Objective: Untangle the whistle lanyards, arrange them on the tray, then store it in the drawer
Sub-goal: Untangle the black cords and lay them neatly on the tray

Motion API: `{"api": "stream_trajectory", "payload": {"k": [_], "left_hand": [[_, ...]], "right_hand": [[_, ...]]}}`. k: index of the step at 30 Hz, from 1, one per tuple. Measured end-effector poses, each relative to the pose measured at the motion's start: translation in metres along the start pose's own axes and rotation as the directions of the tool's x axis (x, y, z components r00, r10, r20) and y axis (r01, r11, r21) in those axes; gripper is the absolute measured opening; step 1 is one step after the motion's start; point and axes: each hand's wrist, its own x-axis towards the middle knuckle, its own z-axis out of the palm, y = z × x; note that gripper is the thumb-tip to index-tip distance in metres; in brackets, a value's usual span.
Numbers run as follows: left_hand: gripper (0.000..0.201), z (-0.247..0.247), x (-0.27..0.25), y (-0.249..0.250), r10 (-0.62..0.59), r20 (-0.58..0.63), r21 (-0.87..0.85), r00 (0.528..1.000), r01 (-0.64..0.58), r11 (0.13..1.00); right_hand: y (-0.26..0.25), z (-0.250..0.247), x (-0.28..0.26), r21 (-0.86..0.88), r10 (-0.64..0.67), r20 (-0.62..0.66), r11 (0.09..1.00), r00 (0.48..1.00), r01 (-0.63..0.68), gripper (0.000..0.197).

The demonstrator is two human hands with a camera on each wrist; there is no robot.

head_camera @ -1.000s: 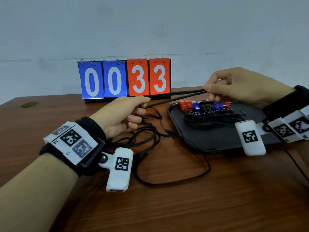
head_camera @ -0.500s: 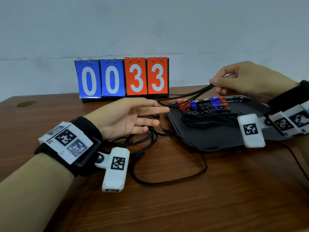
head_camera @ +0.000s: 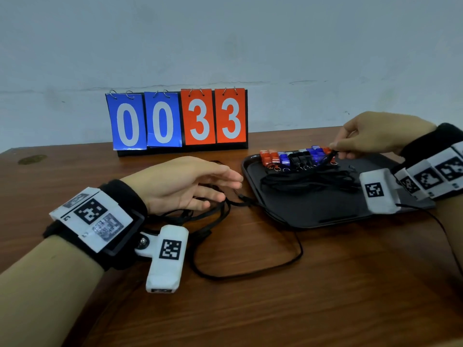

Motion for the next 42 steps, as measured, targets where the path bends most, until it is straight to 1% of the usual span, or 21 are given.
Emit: {"api": "stream_trajectory", "payload": {"k": [4,6,10,12,15,18,21,25,28,31,34,38,40,42], "left_hand": [[0.049,-0.002,0.000,0.000,-0.050,0.072,-0.027,0.996,0.052,0.998],[0.051,-0.002,0.000,0.000,-0.075,0.080,-0.007,0.994,0.076,0.997],[0.048,-0.001,0.002,-0.002,-0.105,0.026,0.011,0.994,0.105,0.994],[0.041,0.001,0.002,-0.003,-0.113,-0.009,0.031,0.994,0.113,0.993],[0.035,0.003,0.001,-0.003,-0.119,-0.021,0.046,0.993,0.120,0.992],[0.035,0.004,-0.002,-0.002,-0.113,-0.006,0.075,0.994,0.113,0.991],[0.036,0.006,-0.005,0.000,-0.101,0.019,0.093,0.995,0.099,0.991],[0.053,0.011,-0.007,0.002,-0.082,0.057,0.085,0.995,0.077,0.993],[0.058,0.015,-0.008,0.003,-0.080,0.071,0.057,0.994,0.076,0.995],[0.063,0.017,-0.007,0.002,-0.082,0.088,0.050,0.993,0.077,0.996],[0.066,0.016,-0.007,0.001,-0.080,0.101,0.048,0.992,0.075,0.996],[0.062,0.015,-0.005,0.000,-0.080,0.092,0.062,0.993,0.075,0.995],[0.059,0.014,-0.004,-0.002,-0.088,0.086,0.055,0.992,0.084,0.995],[0.052,0.013,-0.003,-0.002,-0.097,0.073,0.059,0.993,0.093,0.994]], "right_hand": [[0.003,0.000,0.001,-0.154,0.047,0.042,0.987,0.998,-0.040,0.022],[0.005,0.000,0.002,-0.216,0.058,0.051,0.975,0.997,-0.046,0.022],[0.008,-0.001,0.002,-0.242,0.078,0.088,0.969,0.993,-0.054,0.026],[0.010,0.001,0.002,-0.245,0.084,0.103,0.968,0.991,-0.056,0.029],[0.012,0.001,0.003,-0.234,0.106,0.115,0.969,0.988,-0.077,0.033],[0.011,0.001,0.004,-0.284,0.116,0.076,0.954,0.990,-0.090,0.044],[0.008,0.000,0.003,-0.353,0.089,0.008,0.932,0.996,-0.080,0.045],[0.005,-0.001,0.002,-0.385,0.071,0.001,0.921,0.998,-0.065,0.044],[0.003,-0.002,0.001,-0.419,0.055,-0.005,0.906,0.998,-0.052,0.046],[-0.003,-0.003,-0.004,-0.400,0.031,0.023,0.916,0.999,-0.019,0.047],[-0.014,-0.002,-0.012,-0.340,0.002,0.097,0.940,0.995,0.031,0.043],[-0.026,0.003,-0.019,-0.196,-0.091,0.200,0.972,0.975,0.131,0.051],[-0.031,0.005,-0.024,-0.114,-0.145,0.237,0.978,0.961,0.176,0.048],[-0.036,0.008,-0.029,0.004,-0.183,0.263,0.982,0.947,0.188,0.046]]}}
